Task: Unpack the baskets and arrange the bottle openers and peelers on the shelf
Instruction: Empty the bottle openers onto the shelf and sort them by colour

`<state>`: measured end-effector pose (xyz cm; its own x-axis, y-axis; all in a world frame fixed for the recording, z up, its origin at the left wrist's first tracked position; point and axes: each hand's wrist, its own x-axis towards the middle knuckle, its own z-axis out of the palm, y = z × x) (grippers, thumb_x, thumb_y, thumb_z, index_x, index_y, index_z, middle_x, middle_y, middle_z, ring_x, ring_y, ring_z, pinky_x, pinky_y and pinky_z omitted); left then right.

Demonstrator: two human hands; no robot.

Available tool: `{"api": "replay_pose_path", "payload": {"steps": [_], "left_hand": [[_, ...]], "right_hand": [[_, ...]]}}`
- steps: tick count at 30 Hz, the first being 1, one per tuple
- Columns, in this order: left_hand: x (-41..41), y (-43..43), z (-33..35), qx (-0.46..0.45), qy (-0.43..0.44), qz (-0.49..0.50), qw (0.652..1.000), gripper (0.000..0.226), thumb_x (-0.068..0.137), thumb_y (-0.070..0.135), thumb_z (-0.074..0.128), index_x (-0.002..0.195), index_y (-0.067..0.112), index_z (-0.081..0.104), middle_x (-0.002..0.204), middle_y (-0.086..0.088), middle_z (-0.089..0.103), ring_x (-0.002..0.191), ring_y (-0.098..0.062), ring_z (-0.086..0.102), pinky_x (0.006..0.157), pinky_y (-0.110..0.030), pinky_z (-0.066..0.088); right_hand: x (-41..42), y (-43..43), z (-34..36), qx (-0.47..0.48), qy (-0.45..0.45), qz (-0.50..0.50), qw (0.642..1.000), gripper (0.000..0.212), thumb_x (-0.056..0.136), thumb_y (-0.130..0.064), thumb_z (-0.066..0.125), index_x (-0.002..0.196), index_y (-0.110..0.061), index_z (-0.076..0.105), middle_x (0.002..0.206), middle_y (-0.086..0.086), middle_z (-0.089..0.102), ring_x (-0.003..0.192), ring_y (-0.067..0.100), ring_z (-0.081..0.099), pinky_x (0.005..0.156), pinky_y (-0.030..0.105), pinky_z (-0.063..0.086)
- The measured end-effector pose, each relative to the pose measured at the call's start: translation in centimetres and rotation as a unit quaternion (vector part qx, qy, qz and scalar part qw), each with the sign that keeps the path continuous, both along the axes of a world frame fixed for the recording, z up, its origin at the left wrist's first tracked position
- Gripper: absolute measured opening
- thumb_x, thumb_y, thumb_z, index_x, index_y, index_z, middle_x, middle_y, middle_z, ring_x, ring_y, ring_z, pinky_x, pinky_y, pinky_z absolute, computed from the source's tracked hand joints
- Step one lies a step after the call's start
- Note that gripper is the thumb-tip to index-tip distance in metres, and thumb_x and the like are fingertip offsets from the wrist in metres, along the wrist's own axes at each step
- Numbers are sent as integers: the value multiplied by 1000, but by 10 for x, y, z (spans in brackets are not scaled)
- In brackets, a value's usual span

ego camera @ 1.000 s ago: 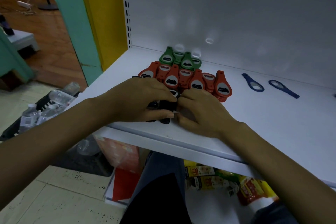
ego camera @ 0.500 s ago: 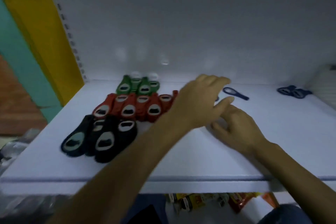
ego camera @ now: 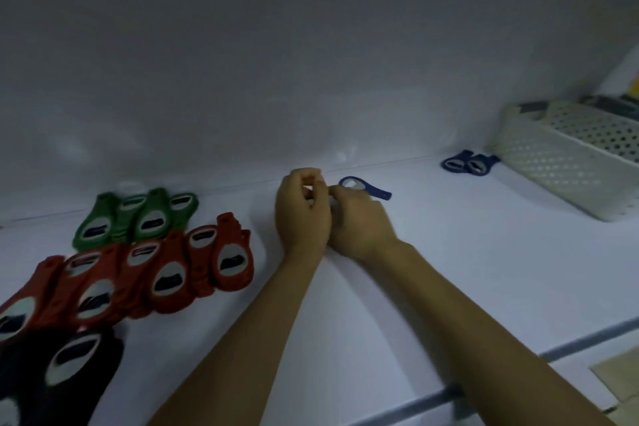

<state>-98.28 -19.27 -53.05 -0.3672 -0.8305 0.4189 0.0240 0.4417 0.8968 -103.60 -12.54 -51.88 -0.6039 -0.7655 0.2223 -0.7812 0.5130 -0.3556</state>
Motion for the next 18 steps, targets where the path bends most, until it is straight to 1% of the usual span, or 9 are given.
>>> {"api": "replay_pose_path", "payload": {"steps": [3,5,7,9,12,14,15,16,18], "left_hand": [[-3,-1,-1,-2,9,10,1000,17,90,8,54,93,25,57,99,5,57,92,-15,56,73,-9,39],[-5,-1,-2,1,9,12,1000,16,91,8,54,100,21,58,106,2,55,100,-16,54,77,-10,38],[-5,-1,-2,20,11,9,1000,18,92,9,54,108,17,57,113,-1,54,106,-15,51,85,-15,39],[-6,0,0,71,30,-3,997,20,93,10,53,110,20,54,115,1,53,107,-12,52,88,-16,42],[-13,5,6,220,85,-40,971,24,94,13,51,117,19,54,115,5,56,100,-6,55,70,1,40],[-19,12,8,260,94,-81,957,25,95,17,51,119,25,53,115,10,57,105,-8,54,65,2,39],[-20,15,7,257,81,-94,958,24,96,21,51,118,30,51,117,12,56,111,-9,53,70,1,39],[-22,17,6,248,62,-109,960,29,96,25,50,125,32,46,125,12,53,118,-11,50,80,-4,38],[-22,18,2,246,29,-127,960,52,97,34,47,145,25,30,143,4,43,129,-15,44,96,-20,36]], "right_hand": [[-1,-19,-9,36,105,13,994,25,90,-28,54,110,-15,61,107,6,66,105,28,58,87,38,45],[-7,-21,-14,-1,110,6,994,19,92,-24,53,102,-14,65,99,6,68,99,25,59,80,35,46],[-10,-18,-16,-29,99,9,995,16,92,-21,53,92,-13,67,86,6,68,85,23,60,70,32,47],[-14,-14,-16,-65,40,-13,997,22,95,-20,49,85,-11,66,79,7,65,70,20,57,62,32,48],[-22,-9,-14,-181,-86,-86,976,33,98,-19,43,77,-4,62,74,8,64,63,21,55,56,31,40],[-26,-6,-12,-244,-117,-126,954,36,100,-20,42,77,-3,63,72,7,65,64,23,59,58,34,45],[-27,-5,-11,-280,-130,-138,941,36,100,-20,42,78,-3,64,72,7,66,66,23,61,60,37,49],[-27,-5,-10,-314,-142,-144,928,34,100,-19,42,81,-3,66,74,7,67,67,23,63,63,39,52],[-23,-4,-8,-348,-152,-119,917,29,99,-18,45,86,-7,69,75,4,68,66,19,64,63,40,53]]}}
